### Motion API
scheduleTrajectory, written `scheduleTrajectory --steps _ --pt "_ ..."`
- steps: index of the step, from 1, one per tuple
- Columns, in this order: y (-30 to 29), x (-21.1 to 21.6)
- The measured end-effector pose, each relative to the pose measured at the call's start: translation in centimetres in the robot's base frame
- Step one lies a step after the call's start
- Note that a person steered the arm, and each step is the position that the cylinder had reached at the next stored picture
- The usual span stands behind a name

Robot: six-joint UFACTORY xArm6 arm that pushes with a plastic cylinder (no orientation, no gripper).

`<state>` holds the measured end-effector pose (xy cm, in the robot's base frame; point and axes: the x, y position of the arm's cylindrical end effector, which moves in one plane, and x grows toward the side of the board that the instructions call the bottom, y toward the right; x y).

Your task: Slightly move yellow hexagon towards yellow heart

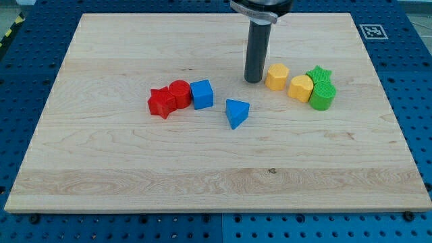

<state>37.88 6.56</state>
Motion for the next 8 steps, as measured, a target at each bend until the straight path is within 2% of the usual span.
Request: scheduleTrajectory --steps 2,3,5,8 --pt "0.5 -2.2" --pt "-0.3 0.6" --pt "2.4 -2.0" --pt "0.5 0.3"
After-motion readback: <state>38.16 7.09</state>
